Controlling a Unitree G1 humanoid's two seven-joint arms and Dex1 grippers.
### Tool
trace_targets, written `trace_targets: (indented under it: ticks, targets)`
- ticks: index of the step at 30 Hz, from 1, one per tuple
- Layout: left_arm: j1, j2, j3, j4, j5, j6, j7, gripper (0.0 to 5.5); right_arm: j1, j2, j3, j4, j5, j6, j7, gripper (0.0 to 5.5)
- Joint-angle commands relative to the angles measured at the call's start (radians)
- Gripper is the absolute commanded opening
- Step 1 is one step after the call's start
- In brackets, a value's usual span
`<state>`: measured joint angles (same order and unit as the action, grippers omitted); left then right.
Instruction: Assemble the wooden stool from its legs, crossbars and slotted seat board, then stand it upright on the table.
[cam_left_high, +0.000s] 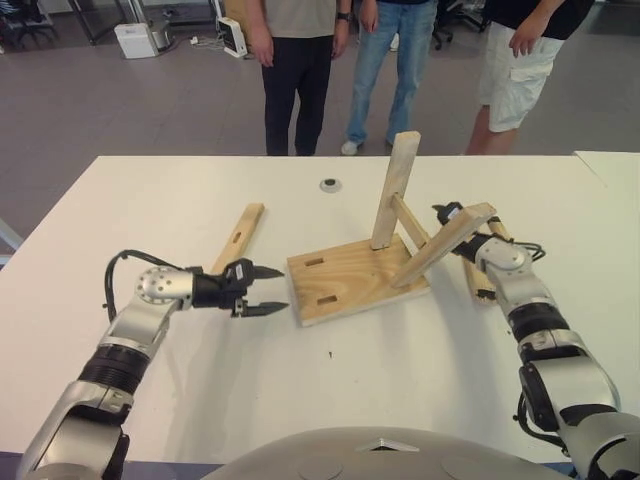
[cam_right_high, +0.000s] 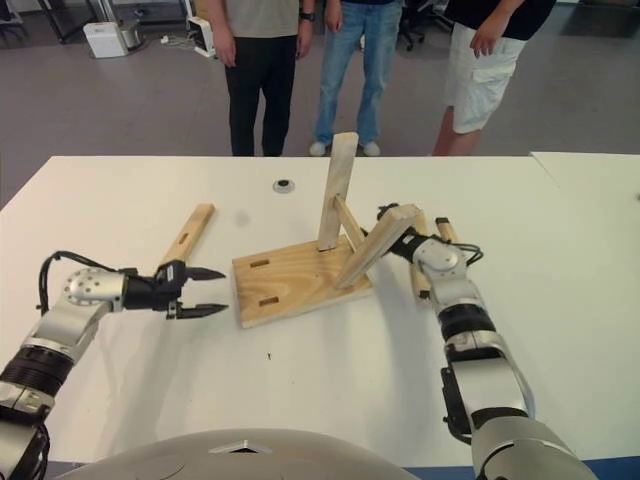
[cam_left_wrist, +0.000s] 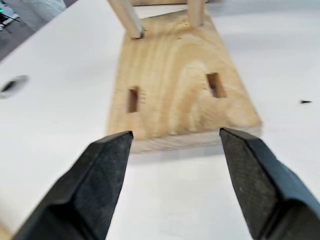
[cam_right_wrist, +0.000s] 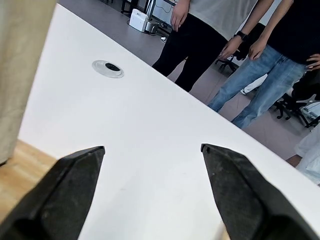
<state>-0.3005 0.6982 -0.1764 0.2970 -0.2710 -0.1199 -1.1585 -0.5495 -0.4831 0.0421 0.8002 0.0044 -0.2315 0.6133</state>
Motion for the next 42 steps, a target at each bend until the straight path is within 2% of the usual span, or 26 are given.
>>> trace_targets:
  ticks: [1, 5, 7, 9, 11, 14, 18, 22, 25, 28, 33, 38, 40, 42]
  targets:
    - [-0.232, -0.019, -0.010, 0.223, 0.205, -0.123, 0.170, 3.21, 0.109, -0.087, 0.021, -0.186, -0.007, 0.047, 0.110, 3.63]
    - [-0.454, -0.094, -0.164, 0.638, 0.525, -0.267, 0.428, 3.21, 0.377, -0.229, 0.057, -0.508, 0.040, 0.271, 0.314, 3.63]
    - [-0.506, -0.141, -0.197, 0.787, 0.582, -0.311, 0.475, 3.21, 0.450, -0.267, 0.070, -0.624, 0.094, 0.395, 0.407, 3.63]
    - [-0.530, -0.197, -0.184, 0.901, 0.586, -0.329, 0.506, 3.21, 0.493, -0.254, 0.081, -0.716, 0.163, 0.515, 0.454, 3.63]
    - [-0.534, -0.250, -0.143, 0.960, 0.547, -0.345, 0.491, 3.21, 0.511, -0.192, 0.099, -0.753, 0.198, 0.590, 0.429, 3.63]
    - [-0.511, -0.300, -0.108, 0.992, 0.513, -0.374, 0.412, 3.21, 0.508, -0.090, 0.128, -0.725, 0.151, 0.591, 0.301, 3.63]
    - [-0.446, -0.301, -0.083, 0.988, 0.481, -0.403, 0.221, 3.21, 0.462, 0.002, 0.114, -0.616, 0.086, 0.525, 0.114, 3.63]
    - [-0.310, -0.239, -0.066, 0.885, 0.411, -0.469, -0.012, 3.21, 0.350, 0.060, 0.118, -0.451, 0.044, 0.411, 0.031, 3.63]
    - [-0.226, -0.227, -0.005, 0.754, 0.305, -0.437, -0.045, 3.21, 0.287, 0.105, 0.135, -0.355, 0.030, 0.344, 0.022, 3.63]
    - [-0.066, -0.260, 0.092, 0.457, 0.134, -0.285, 0.006, 3.21, 0.233, 0.141, 0.140, -0.257, 0.017, 0.291, 0.011, 3.63]
    - [0.177, -0.326, 0.075, 0.025, 0.022, -0.040, 0.099, 3.21, 0.171, 0.170, 0.106, -0.117, 0.016, 0.221, -0.016, 3.63]
    - [0.238, -0.329, 0.072, -0.098, 0.026, 0.036, 0.159, 3.21, 0.128, 0.194, 0.097, -0.037, 0.010, 0.163, -0.012, 3.63]
    - [0.215, -0.310, 0.111, -0.097, 0.053, 0.001, 0.215, 3.21, 0.130, 0.190, 0.093, -0.032, 0.007, 0.148, -0.012, 3.63]
    - [0.141, -0.269, 0.197, -0.088, 0.088, -0.030, 0.329, 3.21, 0.141, 0.181, 0.087, -0.034, 0.007, 0.137, -0.011, 3.63]
